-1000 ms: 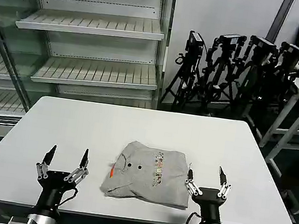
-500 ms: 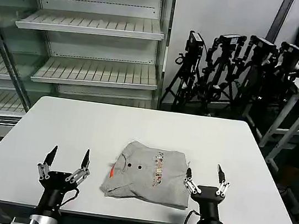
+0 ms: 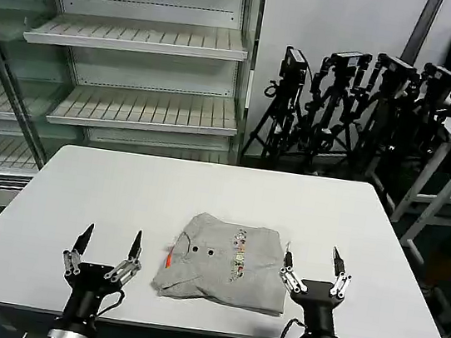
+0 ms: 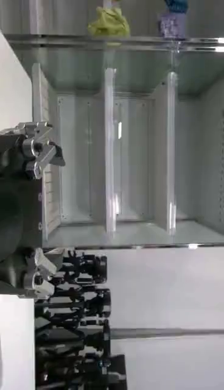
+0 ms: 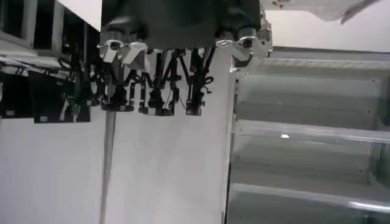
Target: Fold and organize the clothes.
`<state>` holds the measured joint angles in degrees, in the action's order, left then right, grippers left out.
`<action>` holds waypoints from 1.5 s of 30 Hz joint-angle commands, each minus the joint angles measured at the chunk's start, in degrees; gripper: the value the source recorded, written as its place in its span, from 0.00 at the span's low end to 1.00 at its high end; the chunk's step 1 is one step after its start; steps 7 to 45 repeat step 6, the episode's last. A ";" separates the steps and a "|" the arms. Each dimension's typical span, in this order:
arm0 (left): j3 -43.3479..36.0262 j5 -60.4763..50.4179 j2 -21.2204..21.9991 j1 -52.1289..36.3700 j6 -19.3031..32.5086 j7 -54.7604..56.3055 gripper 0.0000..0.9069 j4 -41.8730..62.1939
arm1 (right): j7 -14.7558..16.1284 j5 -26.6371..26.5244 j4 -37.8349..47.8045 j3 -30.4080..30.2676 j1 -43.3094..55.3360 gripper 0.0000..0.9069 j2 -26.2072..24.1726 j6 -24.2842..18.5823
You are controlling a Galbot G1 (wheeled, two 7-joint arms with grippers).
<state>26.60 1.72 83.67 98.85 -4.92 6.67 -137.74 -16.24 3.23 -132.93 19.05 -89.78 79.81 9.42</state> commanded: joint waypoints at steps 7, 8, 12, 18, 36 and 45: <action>-0.25 -0.09 -0.28 0.64 -0.17 -0.49 1.00 -0.46 | 0.32 -0.75 -1.02 0.55 -0.56 1.00 0.70 -0.01; -0.25 -0.09 -0.28 0.64 -0.17 -0.49 1.00 -0.46 | 0.32 -0.75 -1.02 0.55 -0.56 1.00 0.70 -0.01; -0.25 -0.09 -0.28 0.64 -0.17 -0.49 1.00 -0.46 | 0.32 -0.75 -1.02 0.55 -0.56 1.00 0.70 -0.01; -0.25 -0.09 -0.28 0.64 -0.17 -0.49 1.00 -0.46 | 0.32 -0.75 -1.02 0.55 -0.56 1.00 0.70 -0.01; -0.25 -0.09 -0.28 0.64 -0.17 -0.49 1.00 -0.46 | 0.32 -0.75 -1.02 0.55 -0.56 1.00 0.70 -0.01; -0.25 -0.09 -0.28 0.64 -0.17 -0.49 1.00 -0.46 | 0.32 -0.75 -1.02 0.55 -0.56 1.00 0.70 -0.01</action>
